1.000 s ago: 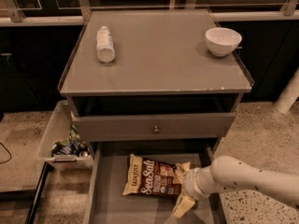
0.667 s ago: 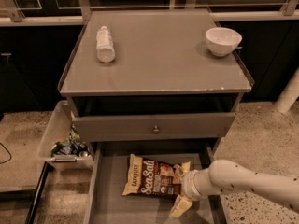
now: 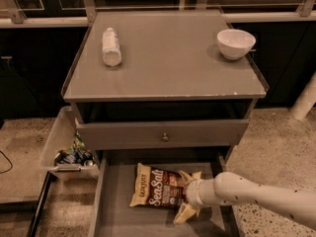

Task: Pick brown chip bag from middle drawer and place on counter

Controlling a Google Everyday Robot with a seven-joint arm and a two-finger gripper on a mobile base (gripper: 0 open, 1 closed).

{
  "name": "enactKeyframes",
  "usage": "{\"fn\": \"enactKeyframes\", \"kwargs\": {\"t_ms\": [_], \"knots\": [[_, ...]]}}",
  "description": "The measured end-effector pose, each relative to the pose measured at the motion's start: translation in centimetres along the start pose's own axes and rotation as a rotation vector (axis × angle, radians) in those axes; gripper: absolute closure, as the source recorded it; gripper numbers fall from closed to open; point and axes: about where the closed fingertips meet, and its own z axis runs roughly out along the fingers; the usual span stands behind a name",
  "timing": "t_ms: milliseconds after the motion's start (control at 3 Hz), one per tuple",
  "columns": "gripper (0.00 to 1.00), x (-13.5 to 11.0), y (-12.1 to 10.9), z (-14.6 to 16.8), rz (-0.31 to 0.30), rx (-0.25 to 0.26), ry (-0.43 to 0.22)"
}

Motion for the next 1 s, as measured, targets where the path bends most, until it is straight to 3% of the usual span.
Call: {"fn": "enactKeyframes", "kwargs": {"t_ms": [667, 1000], "knots": [[0.00, -0.25, -1.93, 2.18, -0.068, 0.040, -0.062], [0.19, -0.23, -1.97, 2.22, -0.068, 0.040, -0.063]]}}
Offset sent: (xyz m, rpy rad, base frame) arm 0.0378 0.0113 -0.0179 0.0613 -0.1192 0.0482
